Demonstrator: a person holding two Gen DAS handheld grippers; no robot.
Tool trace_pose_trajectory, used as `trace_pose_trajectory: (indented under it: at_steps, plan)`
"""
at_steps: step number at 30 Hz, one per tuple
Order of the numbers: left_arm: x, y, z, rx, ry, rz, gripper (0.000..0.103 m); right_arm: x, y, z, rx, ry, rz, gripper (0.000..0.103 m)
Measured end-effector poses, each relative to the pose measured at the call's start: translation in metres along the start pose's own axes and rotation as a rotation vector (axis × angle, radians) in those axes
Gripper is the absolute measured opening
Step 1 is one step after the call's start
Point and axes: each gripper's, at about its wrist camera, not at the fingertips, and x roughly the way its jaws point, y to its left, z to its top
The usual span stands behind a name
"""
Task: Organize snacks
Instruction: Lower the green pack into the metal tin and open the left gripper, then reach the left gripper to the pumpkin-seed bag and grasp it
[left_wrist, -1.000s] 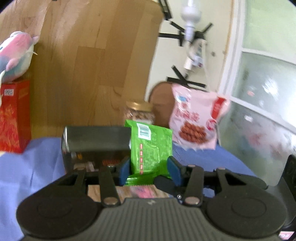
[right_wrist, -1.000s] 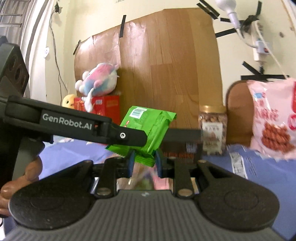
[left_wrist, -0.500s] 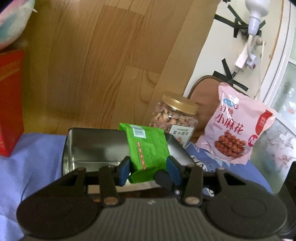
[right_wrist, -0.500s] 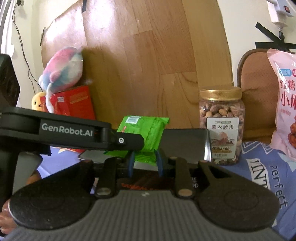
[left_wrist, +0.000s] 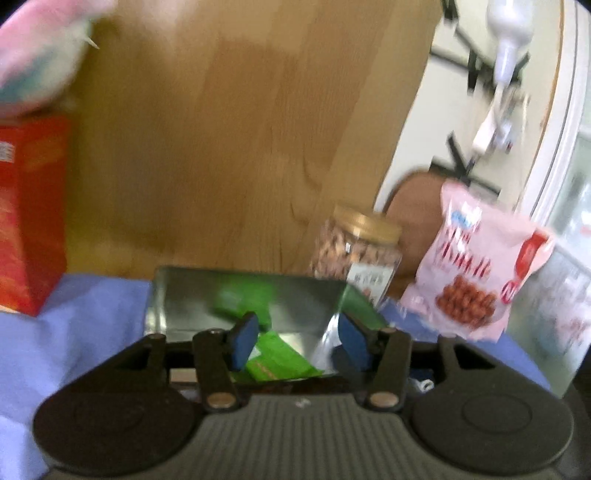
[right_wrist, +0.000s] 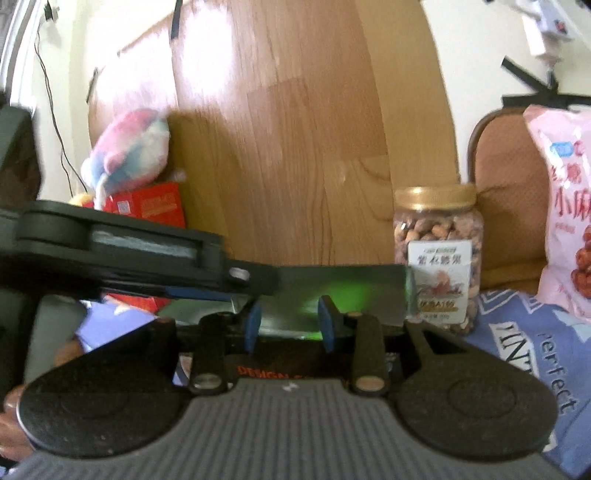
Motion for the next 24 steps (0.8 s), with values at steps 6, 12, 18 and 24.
trace_pose_trajectory:
  at_steps: [6,12,18,24]
  plan:
    - [-0.067,0.022,-0.022,-0.051,-0.068,0.041,0.049,-0.033,-0.001,0.006,0.145,0.022,0.127,0.036]
    - [-0.076,0.040,-0.061,-0.137,0.066,0.020,0.064,-0.063,0.022,-0.026,0.149,0.114,0.142,0.037]
    - [-0.073,0.045,-0.087,-0.199,0.142,-0.018,0.038,-0.062,0.038,-0.052,0.225,0.244,0.145,0.031]
    - [-0.130,0.030,-0.107,-0.131,0.076,-0.032,0.028,-0.110,0.067,-0.056,0.186,0.153,0.138,0.030]
